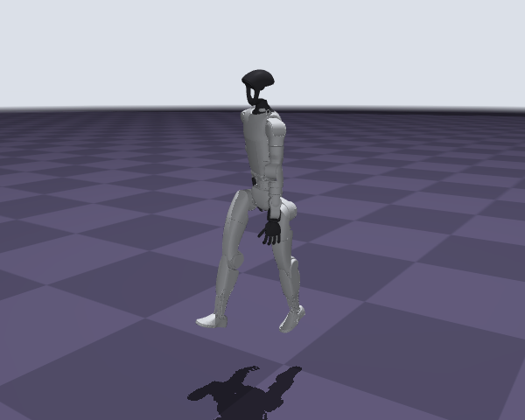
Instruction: Stand up
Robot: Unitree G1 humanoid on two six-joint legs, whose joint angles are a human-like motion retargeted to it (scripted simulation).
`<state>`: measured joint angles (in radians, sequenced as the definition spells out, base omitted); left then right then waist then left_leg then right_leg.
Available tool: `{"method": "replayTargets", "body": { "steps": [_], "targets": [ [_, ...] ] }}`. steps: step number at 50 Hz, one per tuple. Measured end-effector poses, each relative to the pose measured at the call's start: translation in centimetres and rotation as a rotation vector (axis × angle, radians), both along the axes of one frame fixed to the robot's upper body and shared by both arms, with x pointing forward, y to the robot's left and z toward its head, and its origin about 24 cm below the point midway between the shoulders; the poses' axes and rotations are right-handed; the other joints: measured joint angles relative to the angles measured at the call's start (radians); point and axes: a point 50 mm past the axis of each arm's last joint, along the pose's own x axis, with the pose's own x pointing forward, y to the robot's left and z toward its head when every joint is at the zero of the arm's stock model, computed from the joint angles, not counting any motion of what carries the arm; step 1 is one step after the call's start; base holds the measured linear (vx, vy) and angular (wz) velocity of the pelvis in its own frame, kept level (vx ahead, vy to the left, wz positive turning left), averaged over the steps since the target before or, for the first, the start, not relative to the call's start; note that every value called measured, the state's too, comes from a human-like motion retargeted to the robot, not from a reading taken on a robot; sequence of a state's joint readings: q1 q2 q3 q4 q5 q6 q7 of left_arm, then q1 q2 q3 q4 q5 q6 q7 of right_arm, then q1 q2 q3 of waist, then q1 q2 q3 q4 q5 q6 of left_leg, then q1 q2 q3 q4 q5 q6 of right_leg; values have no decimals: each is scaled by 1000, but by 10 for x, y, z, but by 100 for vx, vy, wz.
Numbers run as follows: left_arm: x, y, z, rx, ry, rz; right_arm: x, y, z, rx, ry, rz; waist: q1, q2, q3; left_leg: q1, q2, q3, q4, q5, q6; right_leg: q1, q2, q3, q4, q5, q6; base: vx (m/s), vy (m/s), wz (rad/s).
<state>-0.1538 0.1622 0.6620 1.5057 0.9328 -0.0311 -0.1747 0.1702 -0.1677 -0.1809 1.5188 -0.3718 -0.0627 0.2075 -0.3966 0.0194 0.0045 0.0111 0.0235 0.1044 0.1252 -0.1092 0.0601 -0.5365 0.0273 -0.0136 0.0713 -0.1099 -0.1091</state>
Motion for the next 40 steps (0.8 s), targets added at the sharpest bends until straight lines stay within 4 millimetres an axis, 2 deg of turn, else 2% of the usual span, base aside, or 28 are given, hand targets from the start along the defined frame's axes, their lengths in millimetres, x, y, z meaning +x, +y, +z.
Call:
{"method": "replayTargets", "body": {
  "steps": [3,6,8,11,13,15,17,18,20,22,25,27,29,32,35,37,38,40],
  "targets": [
    [21,-5,3,16,-87,40,-9,-2,2,1,35,0,23,17,-18,17,6,15,16,-24,3,-7,33,0,-33,-10,-77,51,-18,-28],
    [33,-9,6,8,-139,79,-13,-4,3,-11,40,-19,1,30,-28,37,-2,-31,57,1,-6,4,37,50,5,25,-105,67,-26,50],
    [33,-12,5,-10,-144,89,-14,-5,3,-16,37,-41,-16,43,-40,44,-8,-62,97,57,-9,15,60,143,26,33,-101,70,-26,67],
    [24,-13,3,-23,-118,84,-5,-3,1,-12,19,-75,-5,42,-54,34,-33,-74,207,243,-16,42,40,118,85,-3,-85,78,-32,20],
    [14,-9,1,-15,-90,85,9,-1,-1,-13,-12,-80,11,30,-57,-11,-55,-61,350,409,-38,83,31,155,94,-37,-79,62,-24,-28],
    [1,-3,-1,3,-58,83,28,0,-2,-17,-60,-70,40,5,-65,-91,-97,-62,543,500,-71,126,-18,133,97,-67,-51,64,-25,-61],
    [-10,4,-2,26,-29,70,50,1,-3,-19,-118,-44,72,-19,-72,-184,-115,-33,733,500,0,165,-42,150,92,-89,-26,65,-22,-38],
    [-15,7,-2,38,-17,64,62,1,-3,-21,-149,-24,75,-24,-72,-219,-123,-38,798,468,16,186,-53,149,88,-99,-12,64,-19,9],
    [-26,12,-2,57,6,65,87,0,-2,-30,-215,27,71,-29,-72,-281,-104,-41,881,387,16,229,-77,117,77,-116,9,60,-17,25],
    [-39,16,-3,69,32,95,114,-1,1,-54,-293,82,86,-38,-70,-358,-121,-62,904,345,-20,265,-83,141,69,-129,25,59,-14,-24],
    [-60,17,-4,65,77,154,150,0,8,-93,-419,129,109,-42,-71,-449,-125,-86,815,278,-58,321,-91,132,56,-156,40,63,-18,-21],
    [-76,16,-5,54,116,188,170,2,13,-106,-492,136,114,-28,-70,-473,-93,-103,653,272,-94,365,-76,107,43,-181,39,65,-19,11],
    [-91,14,-5,40,159,223,187,3,18,-113,-554,139,126,-10,-62,-483,-53,-117,447,278,-153,409,-51,106,36,-208,36,64,-18,-3],
    [-113,9,-4,9,230,266,203,4,25,-123,-614,142,128,32,-29,-470,17,-149,101,329,-254,482,13,128,34,-248,24,67,-15,3],
    [-132,4,-3,-16,280,294,209,3,27,-134,-637,138,114,57,-7,-486,39,-118,-117,373,-315,561,47,133,21,-278,32,68,-8,17],
    [-143,-1,-2,-30,310,307,205,1,26,-133,-628,134,129,33,-18,-502,14,-34,-148,334,-316,589,-5,149,34,-287,73,84,-2,-43],
    [-150,-1,0,-29,330,314,200,4,24,-120,-615,127,144,28,-24,-503,38,-18,-137,352,-300,597,7,165,38,-270,75,77,-21,-86],
    [-162,-2,2,-32,368,327,187,7,18,-91,-579,103,166,15,-35,-485,39,-15,-79,320,-228,610,2,192,62,-216,107,85,-18,-87]
  ]
}}
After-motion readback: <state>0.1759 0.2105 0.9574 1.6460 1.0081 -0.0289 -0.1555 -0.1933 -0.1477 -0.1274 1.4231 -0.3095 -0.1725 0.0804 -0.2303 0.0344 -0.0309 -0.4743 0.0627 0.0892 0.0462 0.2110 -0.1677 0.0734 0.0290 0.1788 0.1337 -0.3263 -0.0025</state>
